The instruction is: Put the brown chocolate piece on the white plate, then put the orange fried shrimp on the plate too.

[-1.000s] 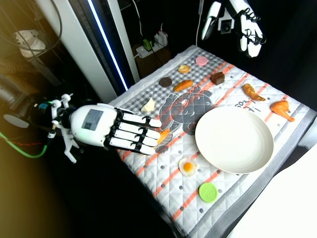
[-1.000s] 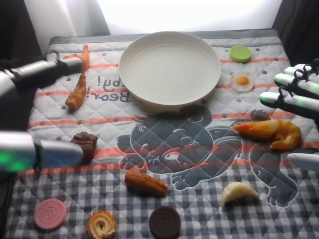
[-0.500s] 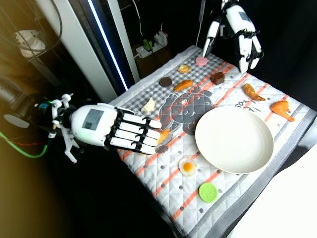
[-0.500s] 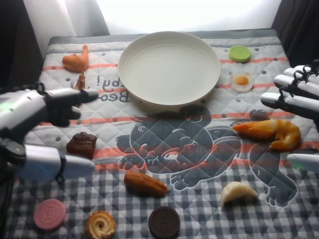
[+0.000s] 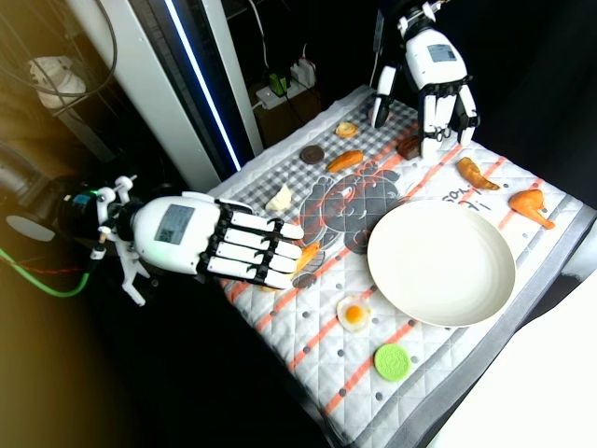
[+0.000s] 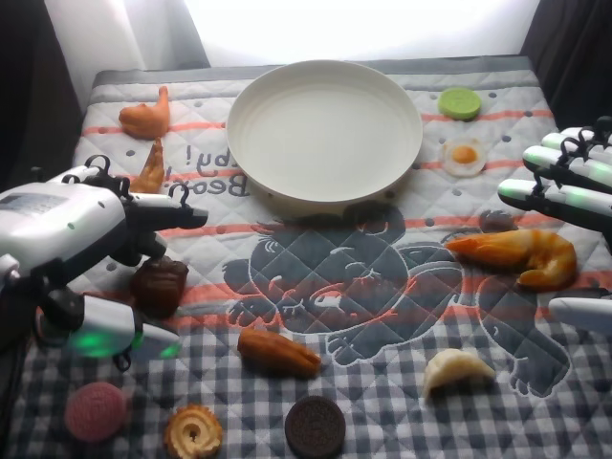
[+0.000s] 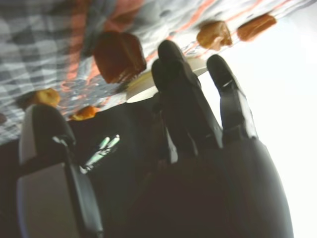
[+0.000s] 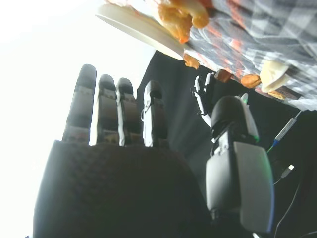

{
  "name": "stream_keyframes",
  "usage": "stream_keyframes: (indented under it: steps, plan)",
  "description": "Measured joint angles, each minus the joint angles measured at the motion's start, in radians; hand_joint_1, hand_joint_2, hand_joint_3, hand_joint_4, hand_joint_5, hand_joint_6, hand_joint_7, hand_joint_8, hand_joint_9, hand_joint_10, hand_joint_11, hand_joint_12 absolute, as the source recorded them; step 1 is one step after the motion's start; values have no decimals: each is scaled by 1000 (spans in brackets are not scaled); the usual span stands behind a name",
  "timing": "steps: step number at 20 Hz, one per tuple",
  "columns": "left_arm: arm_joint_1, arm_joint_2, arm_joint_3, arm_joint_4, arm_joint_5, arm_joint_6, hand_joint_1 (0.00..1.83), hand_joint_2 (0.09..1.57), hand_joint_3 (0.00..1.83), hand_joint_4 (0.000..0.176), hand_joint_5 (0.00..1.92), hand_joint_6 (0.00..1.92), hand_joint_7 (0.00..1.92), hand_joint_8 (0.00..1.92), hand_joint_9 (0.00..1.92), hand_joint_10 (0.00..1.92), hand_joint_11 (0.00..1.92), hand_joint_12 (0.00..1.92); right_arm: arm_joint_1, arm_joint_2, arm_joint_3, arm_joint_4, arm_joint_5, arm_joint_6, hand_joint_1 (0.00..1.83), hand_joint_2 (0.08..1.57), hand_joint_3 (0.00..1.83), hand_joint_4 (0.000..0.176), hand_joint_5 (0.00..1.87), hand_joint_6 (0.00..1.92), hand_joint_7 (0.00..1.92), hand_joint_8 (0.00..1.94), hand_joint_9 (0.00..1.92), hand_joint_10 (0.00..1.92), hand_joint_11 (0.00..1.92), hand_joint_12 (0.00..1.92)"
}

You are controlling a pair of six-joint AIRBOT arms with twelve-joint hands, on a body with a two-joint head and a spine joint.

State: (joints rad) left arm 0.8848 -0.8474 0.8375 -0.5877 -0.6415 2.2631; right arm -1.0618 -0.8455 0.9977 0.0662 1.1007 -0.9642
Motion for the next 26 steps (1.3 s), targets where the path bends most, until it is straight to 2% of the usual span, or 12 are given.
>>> stream_keyframes:
  steps: [5, 7, 8, 10, 13, 14, 15, 16, 20, 21, 25, 26]
  plan:
    - [0, -5, 19, -29, 21, 6, 911, 855, 0, 98, 601, 2, 933, 0, 997, 1, 34, 886, -1, 0, 0, 0, 0, 2, 296, 1198, 0, 116, 206, 1, 118, 0, 80, 3, 0, 286]
    - [-6, -16, 33, -41, 24, 6, 932, 894, 10, 105, 637, 13, 935, 7, 971, 7, 12, 883, -1, 0, 0, 0, 0, 5, 287, 1195, 0, 101, 221, 0, 141, 1, 99, 0, 0, 392]
    - [-11, -23, 39, -49, 24, 6, 944, 903, 4, 81, 691, 9, 961, 5, 989, 8, 18, 899, -1, 0, 0, 0, 0, 5, 290, 1193, 0, 100, 225, 1, 145, 1, 103, 1, 0, 412]
    - [-13, -24, 39, -51, 23, 7, 962, 905, 1, 79, 724, 11, 998, 14, 1036, 24, 8, 898, -1, 0, 0, 0, 0, 6, 276, 1190, 0, 108, 220, 1, 131, 4, 89, 5, 0, 354]
    - [-13, -35, 47, -57, 9, 7, 1016, 935, 3, 56, 944, 11, 1148, 13, 1147, 33, 37, 907, -3, 0, 0, -2, 0, 6, 259, 1195, 1, 89, 226, 0, 136, 1, 91, 2, 0, 348]
    - [-13, -35, 47, -58, 7, 7, 1069, 998, 5, 152, 1150, 469, 1200, 3, 1172, 28, 43, 899, -3, 0, 0, -2, 0, 6, 267, 1200, 2, 84, 231, 2, 141, 2, 92, 2, 0, 343]
    - [-13, -36, 47, -61, 5, 7, 1235, 1026, 2, 0, 1184, 423, 1197, 648, 1224, 49, 48, 914, -3, 0, 0, 0, 0, 6, 265, 1202, 2, 81, 230, 1, 138, 1, 90, 0, 0, 326]
    - [-13, -39, 47, -66, -2, 5, 1280, 1032, 0, 0, 1182, 406, 1208, 783, 1293, 82, 76, 922, -3, 0, 0, 0, 0, 6, 257, 1205, 2, 86, 218, 0, 137, 0, 86, 0, 0, 328]
    - [-22, -47, 47, -76, -6, 2, 1289, 1039, 2, 0, 1147, 471, 1198, 834, 1324, 147, 138, 897, -3, 0, 0, 0, 0, 10, 234, 1212, 1, 73, 230, 1, 159, 1, 106, 2, 0, 401]
    - [-26, -47, 47, -76, -8, 3, 1293, 1032, 0, 0, 1184, 401, 1216, 806, 1347, 182, 177, 870, -4, 0, 0, 0, 0, 10, 245, 1217, 1, 63, 233, 1, 161, 1, 113, 3, 0, 428]
    - [-99, -51, 61, -50, -18, -6, 1288, 1024, 0, 0, 1168, 472, 1259, 694, 1267, 136, 207, 880, -4, 0, 0, 0, 0, 10, 227, 1212, 0, 74, 236, 0, 149, 1, 106, 1, 0, 393]
    - [-131, -65, 81, -47, -24, -5, 1276, 1012, 3, 0, 1160, 564, 1310, 527, 1226, 85, 219, 888, -4, 0, 0, 0, 0, 10, 221, 1207, 0, 77, 238, 1, 162, 6, 110, 3, 0, 390]
